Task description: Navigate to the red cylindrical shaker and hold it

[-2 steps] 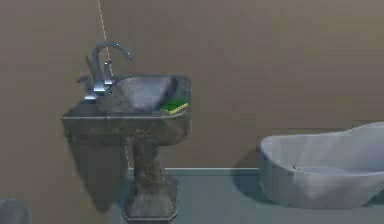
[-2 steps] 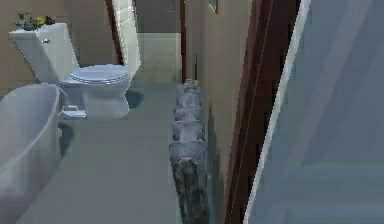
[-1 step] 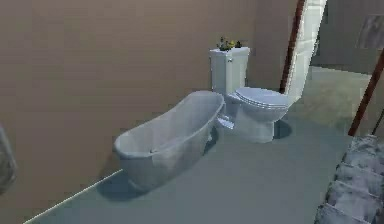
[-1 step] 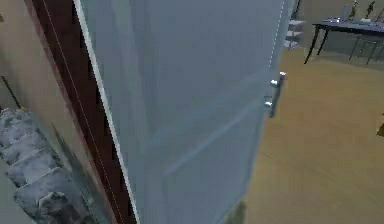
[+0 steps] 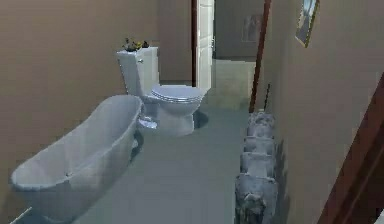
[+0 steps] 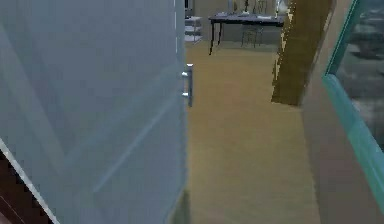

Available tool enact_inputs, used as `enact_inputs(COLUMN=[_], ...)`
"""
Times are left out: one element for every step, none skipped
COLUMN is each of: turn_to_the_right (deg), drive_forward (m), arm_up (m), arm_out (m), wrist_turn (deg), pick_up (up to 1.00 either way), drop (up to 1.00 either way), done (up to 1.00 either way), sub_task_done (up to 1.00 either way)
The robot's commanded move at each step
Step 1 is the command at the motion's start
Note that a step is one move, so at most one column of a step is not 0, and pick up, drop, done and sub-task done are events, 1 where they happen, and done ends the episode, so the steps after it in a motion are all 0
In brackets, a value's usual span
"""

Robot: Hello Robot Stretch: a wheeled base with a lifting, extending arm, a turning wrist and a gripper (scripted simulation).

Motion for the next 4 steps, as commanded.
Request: enact_inputs(turn_to_the_right=[0.0, 15.0, 0.0, 0.0], drive_forward=[0.45, 0.0, 1.0, 1.0], arm_up=[0.0, 0.0, 0.0, 0.0], arm_out=[0.0, 0.0, 0.0, 0.0], wrist_turn=[0.0, 0.0, 0.0, 0.0], pick_up=[0.0, 0.0, 0.0, 0.0], drop=[0.0, 0.0, 0.0, 0.0], done=[0.0, 0.0, 0.0, 0.0], sub_task_done=[0.0, 0.0, 0.0, 0.0])
